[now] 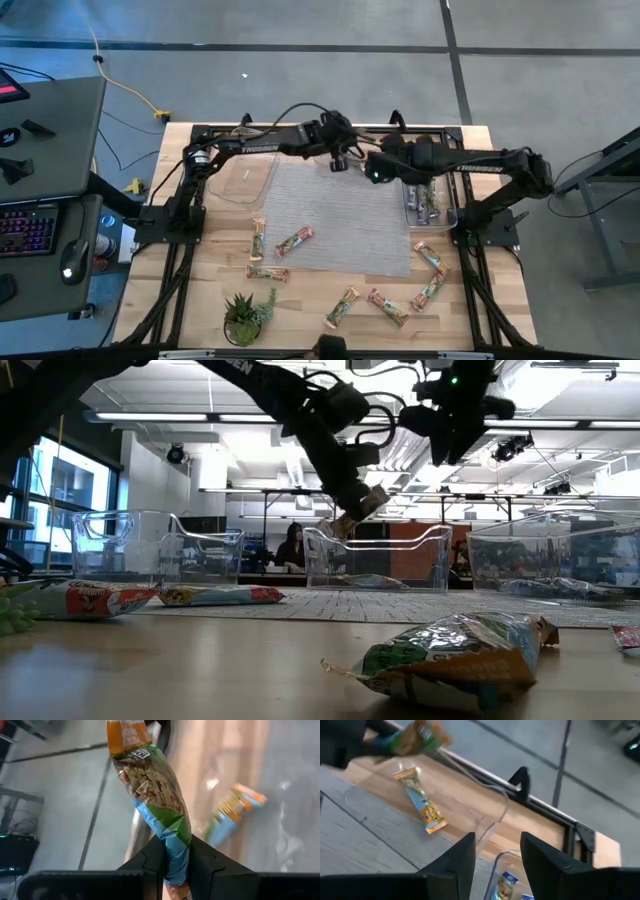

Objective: Pick and place Granola Bars by type
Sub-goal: Put the yellow granola bar into the middle transparent bin

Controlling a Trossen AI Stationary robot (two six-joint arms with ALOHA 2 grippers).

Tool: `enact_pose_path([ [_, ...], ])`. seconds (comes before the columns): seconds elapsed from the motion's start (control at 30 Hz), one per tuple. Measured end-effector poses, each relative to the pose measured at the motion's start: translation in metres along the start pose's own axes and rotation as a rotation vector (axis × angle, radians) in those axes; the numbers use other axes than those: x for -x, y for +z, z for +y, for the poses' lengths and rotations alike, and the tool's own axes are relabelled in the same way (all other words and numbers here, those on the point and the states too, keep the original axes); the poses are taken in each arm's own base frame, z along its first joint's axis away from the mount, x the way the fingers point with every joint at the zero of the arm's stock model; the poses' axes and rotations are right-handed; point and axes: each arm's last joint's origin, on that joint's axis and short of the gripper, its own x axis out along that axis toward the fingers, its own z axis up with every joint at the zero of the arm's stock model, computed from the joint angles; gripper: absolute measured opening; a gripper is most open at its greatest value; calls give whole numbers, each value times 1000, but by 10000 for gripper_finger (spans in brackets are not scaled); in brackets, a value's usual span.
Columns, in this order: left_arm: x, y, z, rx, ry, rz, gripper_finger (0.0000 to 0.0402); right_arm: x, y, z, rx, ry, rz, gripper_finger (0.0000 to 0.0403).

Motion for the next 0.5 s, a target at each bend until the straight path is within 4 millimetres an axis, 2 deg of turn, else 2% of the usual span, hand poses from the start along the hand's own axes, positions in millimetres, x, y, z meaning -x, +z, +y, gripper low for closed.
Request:
enact_pose_path([
  [0.13,-7,-7,13,39,-59,-14,56,-19,11,6,30,50,42,139],
  [0.27,-21,-19,10,55,-138,24,64,-29,16,12,46,78,43,139],
  [0.5,-44,-29,-5,83,-160,73,148,-28,16,15,39,127,65,139],
])
